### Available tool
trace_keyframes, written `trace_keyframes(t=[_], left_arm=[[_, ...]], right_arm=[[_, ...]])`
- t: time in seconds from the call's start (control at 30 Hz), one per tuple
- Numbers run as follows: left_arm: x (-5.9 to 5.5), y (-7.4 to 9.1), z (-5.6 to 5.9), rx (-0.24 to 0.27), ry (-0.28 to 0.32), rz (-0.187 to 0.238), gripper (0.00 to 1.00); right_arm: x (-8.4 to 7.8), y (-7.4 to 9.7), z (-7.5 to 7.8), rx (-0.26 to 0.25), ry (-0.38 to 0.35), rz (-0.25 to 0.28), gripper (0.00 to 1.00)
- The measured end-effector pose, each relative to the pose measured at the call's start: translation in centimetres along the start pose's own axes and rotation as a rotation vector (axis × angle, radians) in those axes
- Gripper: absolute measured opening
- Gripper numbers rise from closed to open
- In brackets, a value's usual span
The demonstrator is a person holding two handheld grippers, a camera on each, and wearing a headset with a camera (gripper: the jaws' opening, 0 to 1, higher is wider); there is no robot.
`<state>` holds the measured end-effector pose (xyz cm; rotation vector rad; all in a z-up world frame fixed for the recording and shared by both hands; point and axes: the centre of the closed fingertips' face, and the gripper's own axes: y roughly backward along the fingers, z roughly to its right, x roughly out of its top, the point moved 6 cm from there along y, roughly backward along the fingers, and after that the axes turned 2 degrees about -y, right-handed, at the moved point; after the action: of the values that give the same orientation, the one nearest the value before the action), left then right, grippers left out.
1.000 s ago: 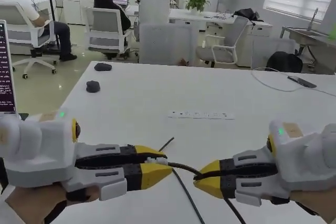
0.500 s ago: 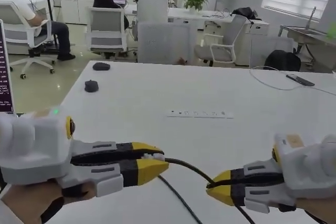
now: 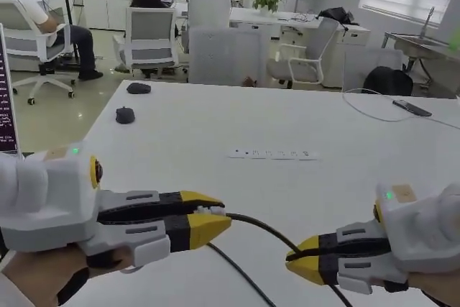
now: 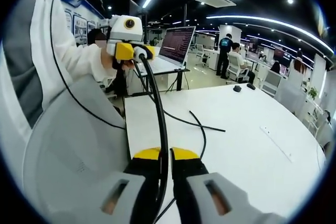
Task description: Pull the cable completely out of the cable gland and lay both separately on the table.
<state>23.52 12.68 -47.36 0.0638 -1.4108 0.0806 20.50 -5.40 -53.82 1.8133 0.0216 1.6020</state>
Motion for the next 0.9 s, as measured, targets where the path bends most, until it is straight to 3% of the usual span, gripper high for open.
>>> trace_keyframes(t=[0.23, 0.57, 0.9], left_arm=[[-0.2, -0.8, 0.2, -0.024, -0.012, -0.020, 0.17], [-1.0, -1.7, 0.3, -0.048, -0.009, -0.048, 0.17], [-0.7, -2.2, 0.5, -0.066, -0.009, -0.030, 0.17]], right_arm=[[2.6, 0.1, -0.6, -0.001, 0.069, 0.014, 0.14], [8.2, 0.1, -2.5, 0.052, 0.139, 0.180, 0.13], [7.8, -0.3, -2.5, 0.083, 0.153, 0.162, 0.04]])
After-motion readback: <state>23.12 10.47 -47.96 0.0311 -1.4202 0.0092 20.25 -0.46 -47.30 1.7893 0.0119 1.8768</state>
